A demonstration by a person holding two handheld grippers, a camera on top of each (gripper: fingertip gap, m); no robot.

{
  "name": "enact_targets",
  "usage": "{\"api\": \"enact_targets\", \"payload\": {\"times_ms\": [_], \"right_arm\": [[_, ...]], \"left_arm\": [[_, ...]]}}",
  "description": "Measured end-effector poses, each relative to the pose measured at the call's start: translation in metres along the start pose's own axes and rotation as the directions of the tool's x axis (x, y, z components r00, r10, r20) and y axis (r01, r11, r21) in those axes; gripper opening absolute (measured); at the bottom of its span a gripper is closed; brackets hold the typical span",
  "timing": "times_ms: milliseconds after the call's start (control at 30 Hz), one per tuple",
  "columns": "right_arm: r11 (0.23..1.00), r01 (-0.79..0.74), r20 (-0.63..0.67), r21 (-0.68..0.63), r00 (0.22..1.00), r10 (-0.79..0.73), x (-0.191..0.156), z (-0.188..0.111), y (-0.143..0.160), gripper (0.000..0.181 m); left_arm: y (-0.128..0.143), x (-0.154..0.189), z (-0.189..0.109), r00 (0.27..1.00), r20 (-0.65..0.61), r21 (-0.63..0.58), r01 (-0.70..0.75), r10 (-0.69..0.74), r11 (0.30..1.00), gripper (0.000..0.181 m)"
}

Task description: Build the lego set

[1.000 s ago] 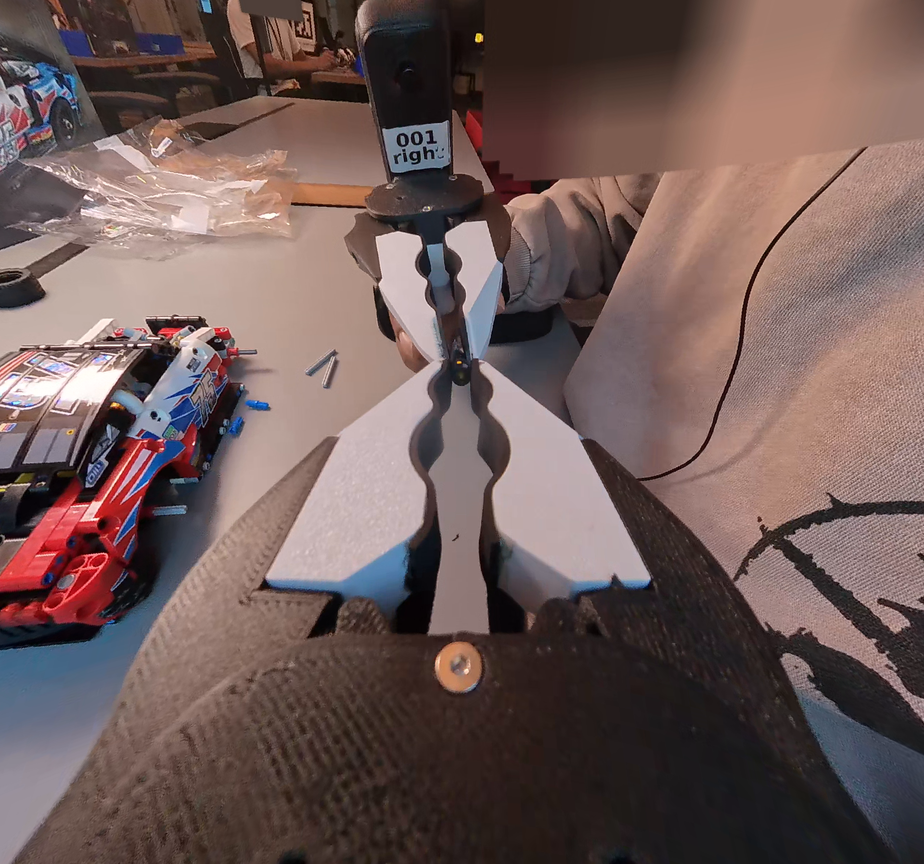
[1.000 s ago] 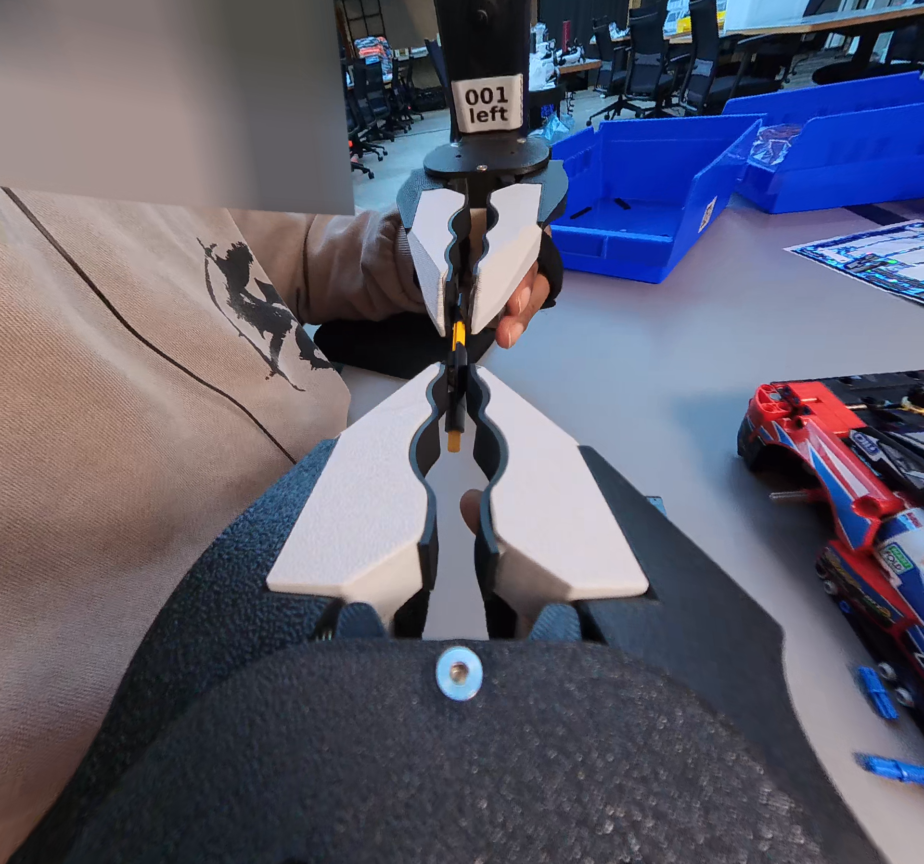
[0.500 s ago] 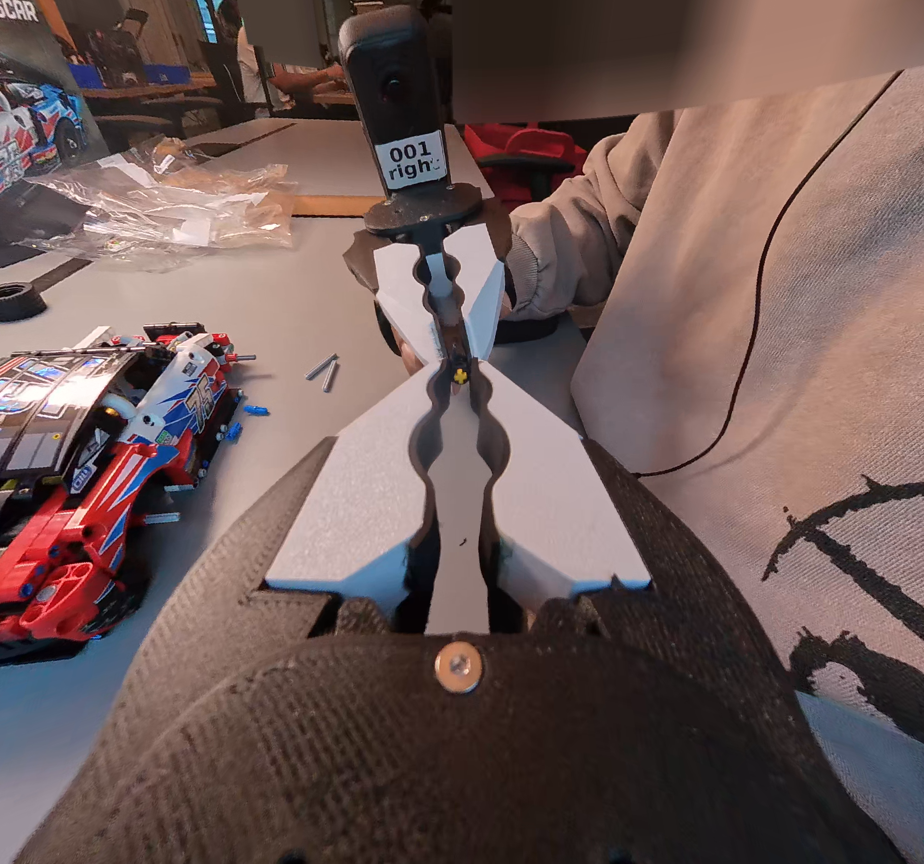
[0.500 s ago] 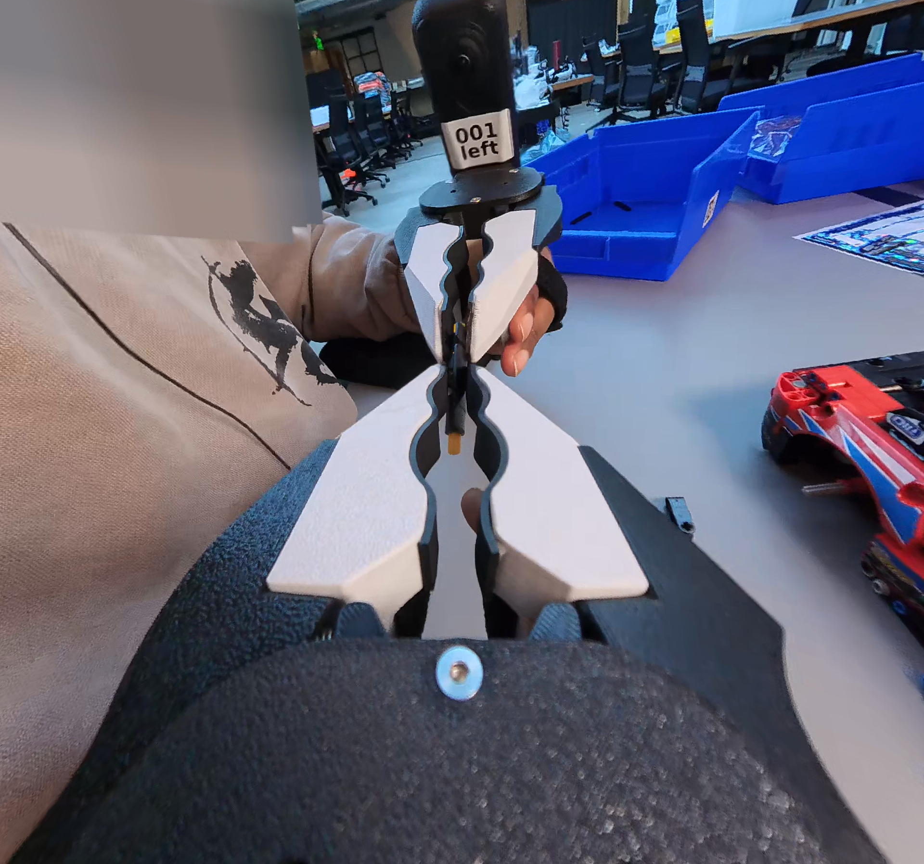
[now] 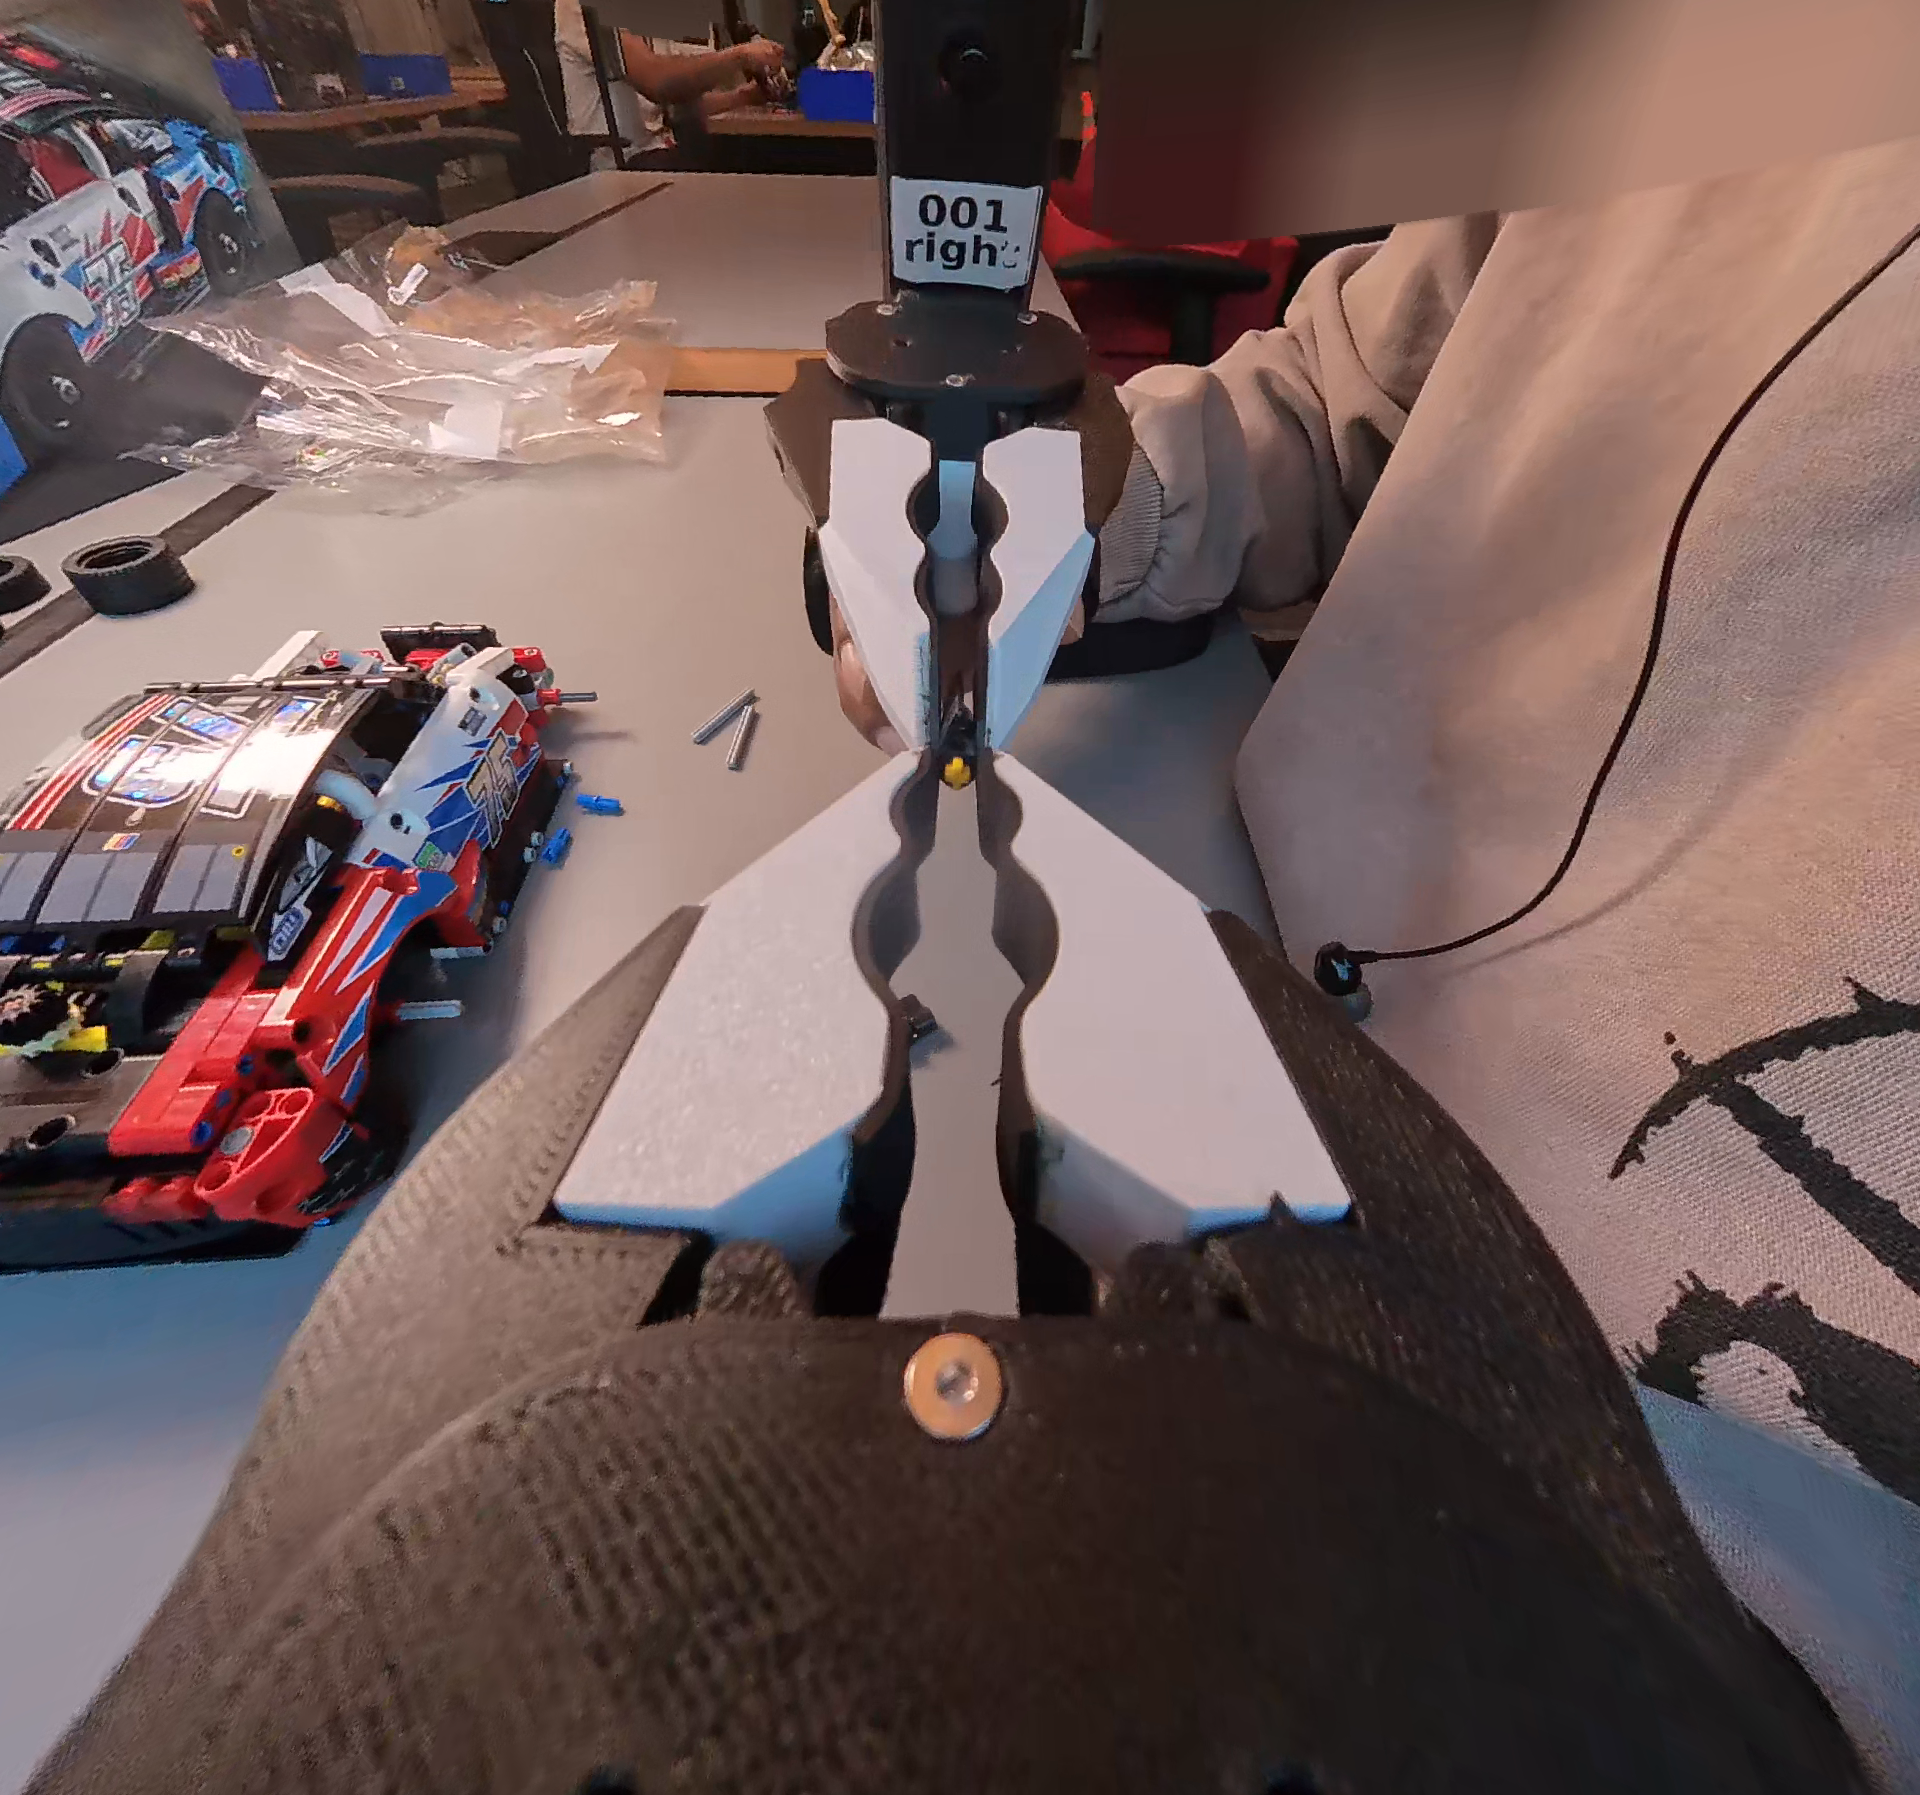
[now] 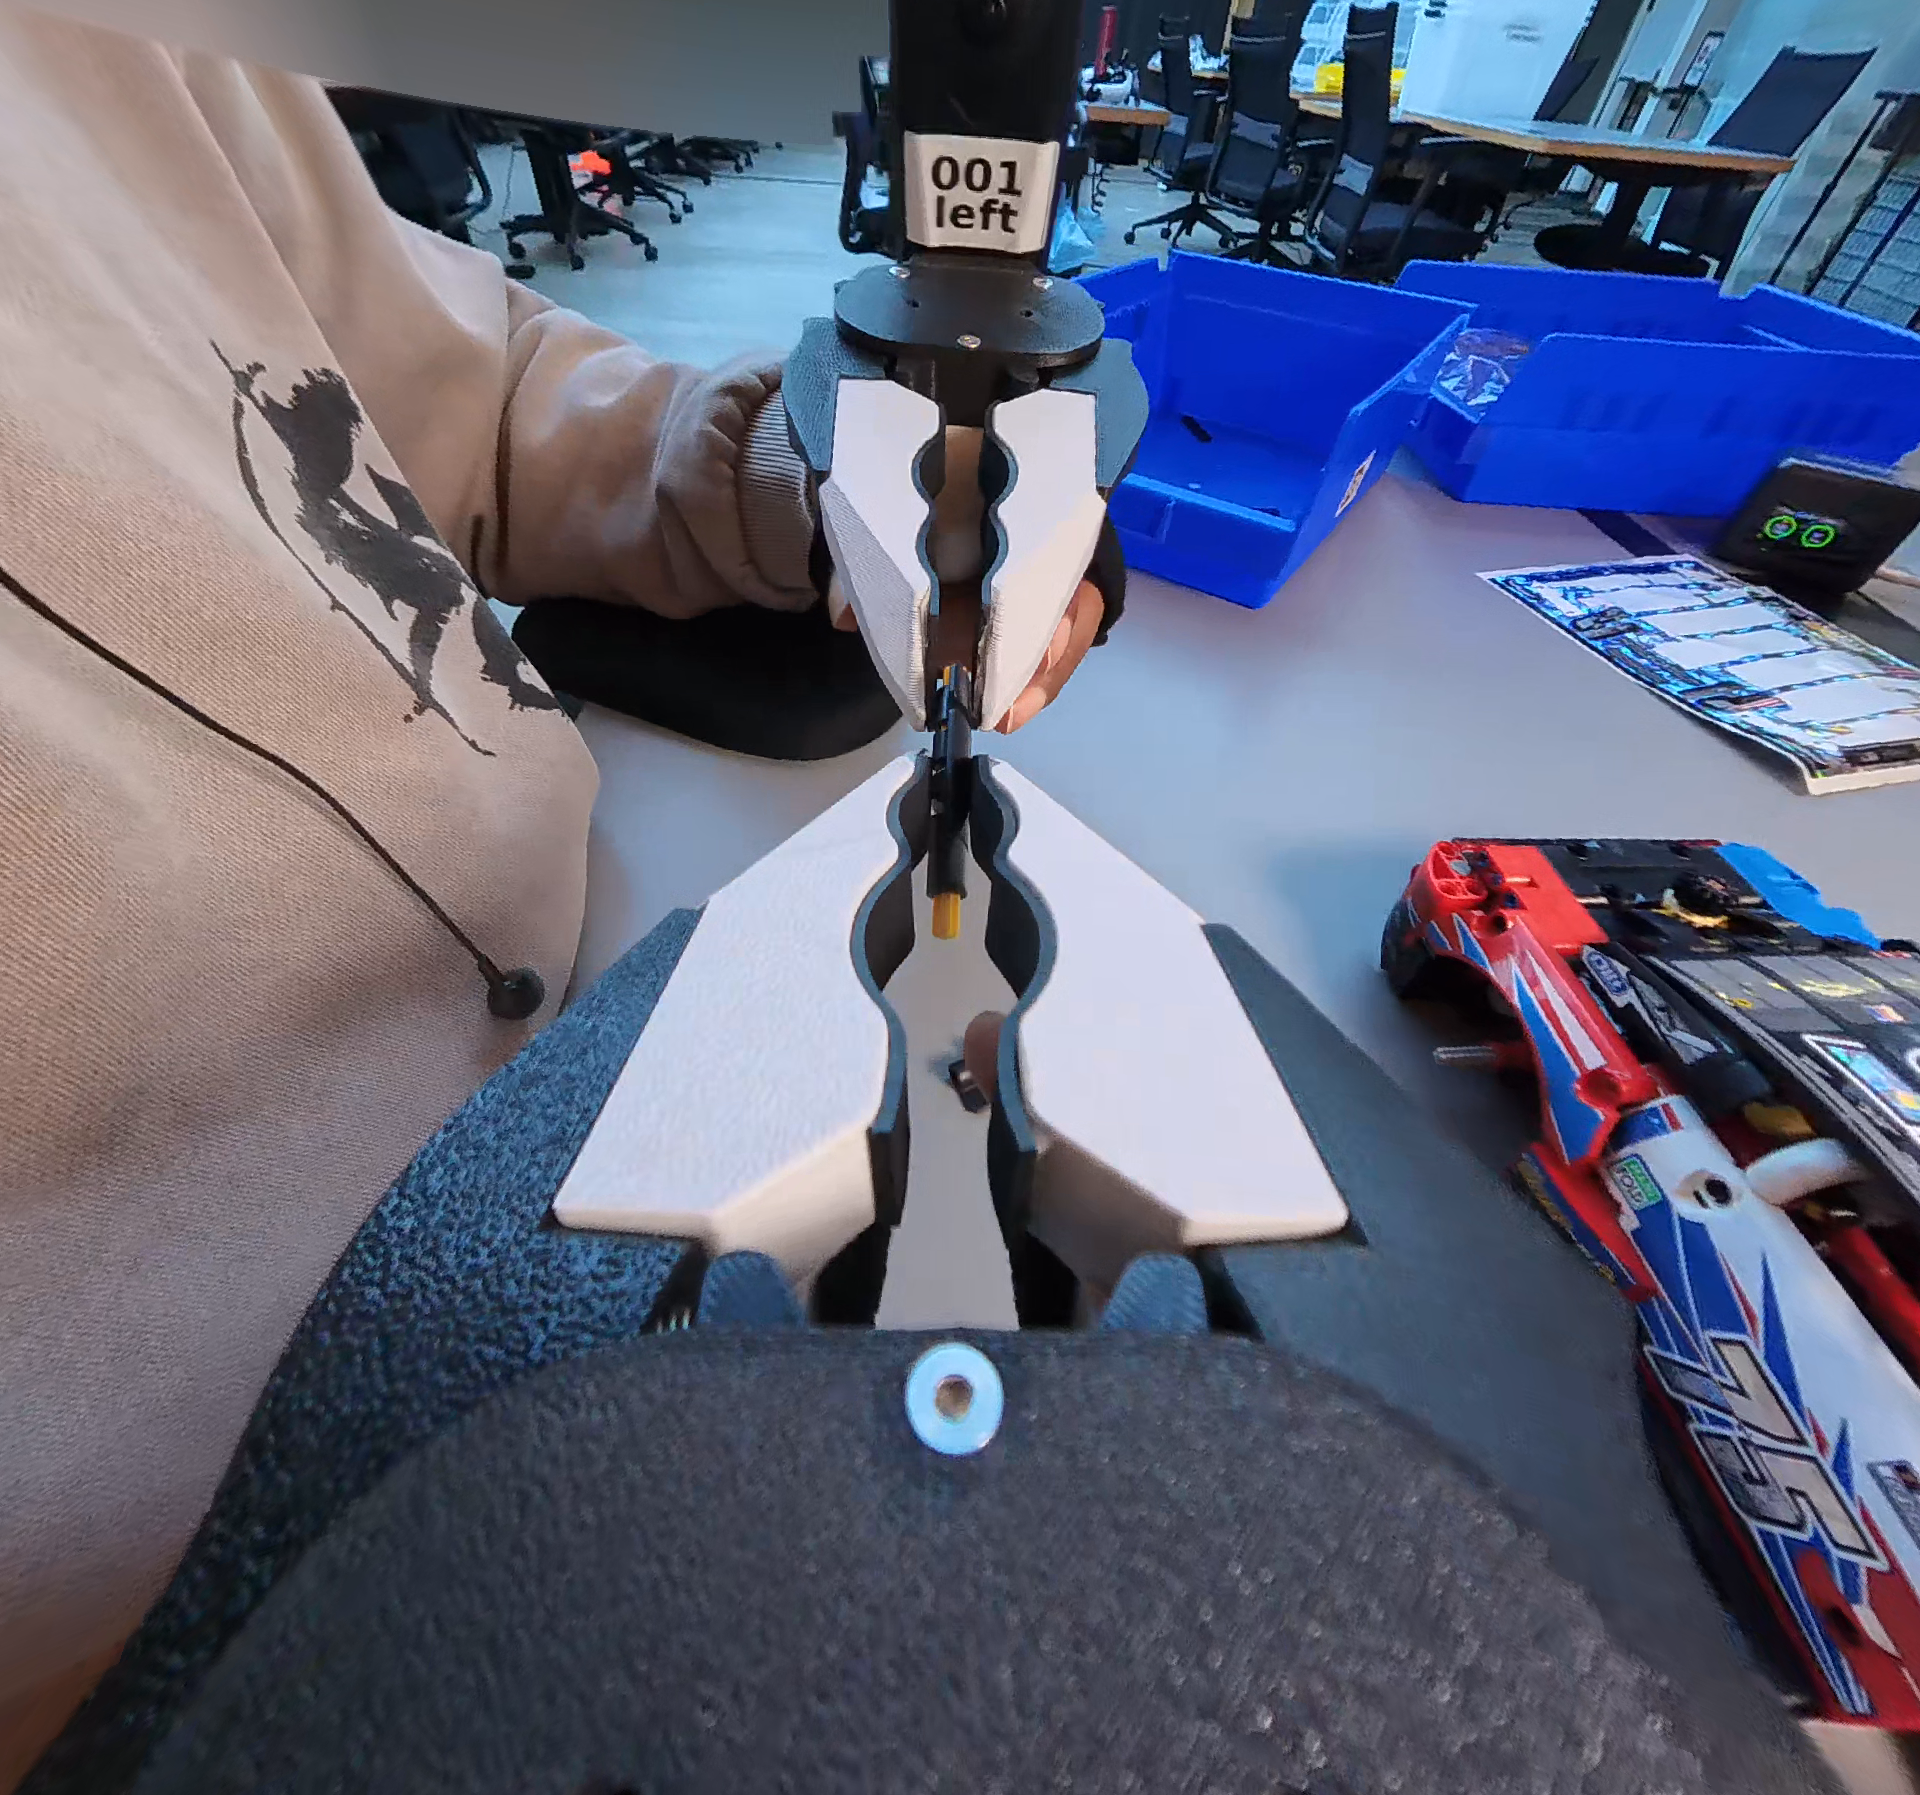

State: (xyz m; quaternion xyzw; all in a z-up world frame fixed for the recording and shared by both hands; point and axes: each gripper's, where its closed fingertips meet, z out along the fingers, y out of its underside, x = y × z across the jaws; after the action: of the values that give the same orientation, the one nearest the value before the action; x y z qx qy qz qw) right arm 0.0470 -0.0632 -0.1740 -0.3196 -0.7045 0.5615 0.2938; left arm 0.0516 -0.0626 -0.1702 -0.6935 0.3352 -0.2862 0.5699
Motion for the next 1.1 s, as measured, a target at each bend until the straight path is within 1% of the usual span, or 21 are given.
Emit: {"api": "enact_targets", "payload": {"times_ms": [133,167,300,400,467,533,567,633,733,800,933,1033,1100], "right_arm": [[0.997,0.069,-0.021,-0.039,0.997,-0.07,-0.003,0.001,0.001,0.004],[0.998,0.062,-0.018,-0.03,0.998,-0.062,-0.004,0.001,0.0,0.004],[0.994,0.088,-0.027,-0.062,0.996,-0.09,-0.004,0.002,0.008,0.004],[0.99,0.136,-0.056,-0.048,0.989,-0.138,0.0,0.002,0.003,0.004],[0.988,0.157,-0.075,-0.009,0.985,-0.157,0.001,0.001,-0.004,0.005],[0.987,0.158,-0.074,0.008,0.985,-0.157,0.002,-0.003,-0.008,0.019],[0.989,0.15,-0.076,0.012,0.986,-0.149,0.004,-0.005,-0.009,0.021],[0.99,0.136,-0.088,0.027,0.987,-0.133,0.007,-0.009,-0.01,0.02],[0.992,0.119,-0.082,0.03,0.99,-0.116,0.006,-0.01,-0.008,0.013],[0.992,0.123,-0.076,0.041,0.99,-0.119,0.004,-0.009,-0.01,0.004],[0.993,0.115,-0.059,0.027,0.992,-0.113,0.002,-0.011,-0.01,0.004],[0.992,0.129,-0.07,0.003,0.989,-0.128,0.003,-0.012,-0.007,0.004],[0.992,0.125,-0.069,0.004,0.99,-0.125,0.003,-0.012,-0.006,0.004]], "left_arm": [[0.003,0.003,0.002,0.998,0.008,-0.01,-0.068,0.068,0.998,0.005],[0.002,0.004,0.002,0.998,0.005,-0.001,-0.069,0.069,0.998,0.005],[0.009,0.004,0.004,0.997,-0.004,-0.021,-0.071,0.071,0.997,0.005],[0.005,0.0,0.001,0.997,0.0,0.023,-0.071,0.071,0.997,0.005],[-0.001,-0.002,-0.002,0.999,-0.003,0.072,-0.052,0.053,0.996,0.005],[-0.006,-0.004,-0.007,1.0,-0.006,0.12,-0.023,0.024,0.993,0.005],[-0.008,-0.004,-0.009,1.0,-0.008,0.141,-0.01,0.012,0.99,0.005],[-0.011,-0.005,-0.013,1.0,-0.008,0.171,0.003,-0.002,0.985,0.005],[-0.015,-0.004,-0.013,1.0,-0.014,0.194,0.011,-0.009,0.981,0.005],[-0.015,-0.003,-0.011,1.0,-0.015,0.192,0.008,-0.005,0.981,0.005],[-0.015,0.0,-0.009,1.0,-0.014,0.184,0.003,0.0,0.983,0.005],[-0.007,-0.002,-0.006,1.0,0.008,0.131,-0.025,0.024,0.991,0.005],[-0.003,-0.003,-0.004,1.0,0.012,0.118,-0.023,0.022,0.993,0.005]]}}
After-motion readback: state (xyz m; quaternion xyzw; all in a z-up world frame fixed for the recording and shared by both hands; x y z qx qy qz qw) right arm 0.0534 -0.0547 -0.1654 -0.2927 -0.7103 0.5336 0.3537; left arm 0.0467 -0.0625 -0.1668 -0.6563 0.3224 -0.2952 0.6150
